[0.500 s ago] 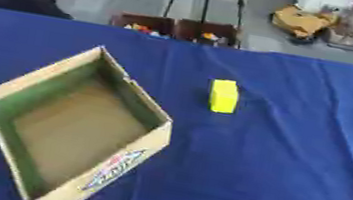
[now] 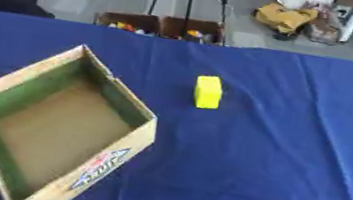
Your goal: Pick up objects on the table and place them in the box.
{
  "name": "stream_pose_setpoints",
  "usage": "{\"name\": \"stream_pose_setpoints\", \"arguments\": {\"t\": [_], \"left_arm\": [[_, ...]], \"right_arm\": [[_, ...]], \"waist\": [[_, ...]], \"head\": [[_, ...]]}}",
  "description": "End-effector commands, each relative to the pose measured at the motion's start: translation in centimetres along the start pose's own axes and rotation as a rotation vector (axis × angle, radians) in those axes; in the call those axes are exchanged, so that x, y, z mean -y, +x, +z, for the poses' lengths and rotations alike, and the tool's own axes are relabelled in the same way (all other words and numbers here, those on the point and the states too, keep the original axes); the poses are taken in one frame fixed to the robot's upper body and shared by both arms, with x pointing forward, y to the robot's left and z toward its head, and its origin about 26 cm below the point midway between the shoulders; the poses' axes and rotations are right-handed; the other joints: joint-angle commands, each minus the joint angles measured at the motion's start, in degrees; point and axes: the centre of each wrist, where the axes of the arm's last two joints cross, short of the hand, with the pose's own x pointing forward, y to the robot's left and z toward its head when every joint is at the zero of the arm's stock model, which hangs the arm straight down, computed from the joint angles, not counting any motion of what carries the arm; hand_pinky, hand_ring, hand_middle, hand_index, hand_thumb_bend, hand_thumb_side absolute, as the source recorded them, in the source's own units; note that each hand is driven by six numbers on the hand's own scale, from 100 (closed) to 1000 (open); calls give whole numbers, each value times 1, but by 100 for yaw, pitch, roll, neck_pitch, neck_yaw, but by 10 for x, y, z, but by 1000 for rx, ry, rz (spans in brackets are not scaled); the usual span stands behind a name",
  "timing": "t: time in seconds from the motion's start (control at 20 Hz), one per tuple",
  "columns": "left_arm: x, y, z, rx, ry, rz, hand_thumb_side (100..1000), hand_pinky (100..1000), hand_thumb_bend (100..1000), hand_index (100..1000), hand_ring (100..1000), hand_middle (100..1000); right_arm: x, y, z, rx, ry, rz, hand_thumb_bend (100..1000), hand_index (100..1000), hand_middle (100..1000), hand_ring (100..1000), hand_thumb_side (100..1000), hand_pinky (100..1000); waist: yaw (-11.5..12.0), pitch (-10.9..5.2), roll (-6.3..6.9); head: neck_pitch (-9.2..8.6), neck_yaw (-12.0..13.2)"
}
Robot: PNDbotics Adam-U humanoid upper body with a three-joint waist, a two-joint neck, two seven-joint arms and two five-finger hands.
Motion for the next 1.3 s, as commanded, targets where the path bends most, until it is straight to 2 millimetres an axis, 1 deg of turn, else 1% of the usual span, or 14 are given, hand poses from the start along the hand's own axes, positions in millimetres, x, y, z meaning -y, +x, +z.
{"name": "stream_pose_setpoints", "arguments": {"t": [0.05,0.1,0.15,0.2,0.45,0.6,0.65,0.7,0.75,1.0,1.1,1.3], "left_arm": [[-2,5,-6,20,-31,-14,1000,737,100,984,718,881],[-2,5,-6,19,-35,-14,1000,737,100,984,719,882],[-2,5,-6,19,-37,-14,1000,738,100,985,720,883],[-2,5,-6,19,-41,-14,1000,739,100,985,721,883],[-1,5,-6,13,-52,-7,1000,741,100,985,721,883],[0,4,-5,9,-56,0,1000,741,100,985,721,883],[1,4,-4,8,-57,1,1000,741,100,985,721,883],[1,4,-4,7,-58,3,1000,741,100,985,721,883],[1,4,-4,6,-59,4,1000,741,100,985,720,884],[2,3,-3,-3,-67,13,1000,742,100,984,720,884],[3,3,-3,-6,-71,16,1000,742,100,984,720,884],[4,3,-2,-11,-76,22,1000,743,100,984,719,884]], "right_arm": [[4,-1,-24,78,80,-7,161,874,812,853,813,802],[4,-2,-30,93,117,-5,166,875,813,854,819,802],[4,-3,-36,103,149,0,175,877,815,859,792,801],[4,-4,-42,113,187,7,205,877,817,859,828,799],[2,-6,-75,157,400,72,261,874,816,867,799,791],[0,-9,-92,171,517,125,275,876,822,869,798,786],[0,-10,-97,175,550,143,247,881,829,870,778,782],[-2,-12,-102,180,582,159,285,881,832,870,820,781],[-2,-14,-106,184,613,175,294,884,835,870,825,778],[-2,-34,-116,186,753,249,340,874,846,873,853,778],[-3,-43,-116,186,808,268,355,877,854,875,864,781],[-7,-61,-111,171,919,296,383,893,865,880,858,792]], "waist": [[14,-142,7],[22,-148,3],[31,-153,0],[41,-160,-4],[95,-194,-16],[157,-214,-18],[172,-221,-18],[185,-226,-20],[195,-230,-23],[206,-252,-30],[200,-259,-24],[234,-277,-23]], "head": [[19,-17],[26,-19],[33,-18],[43,-15],[96,-37],[107,-57],[108,-69],[109,-82],[110,-96],[129,-163],[140,-192],[137,-244]]}}
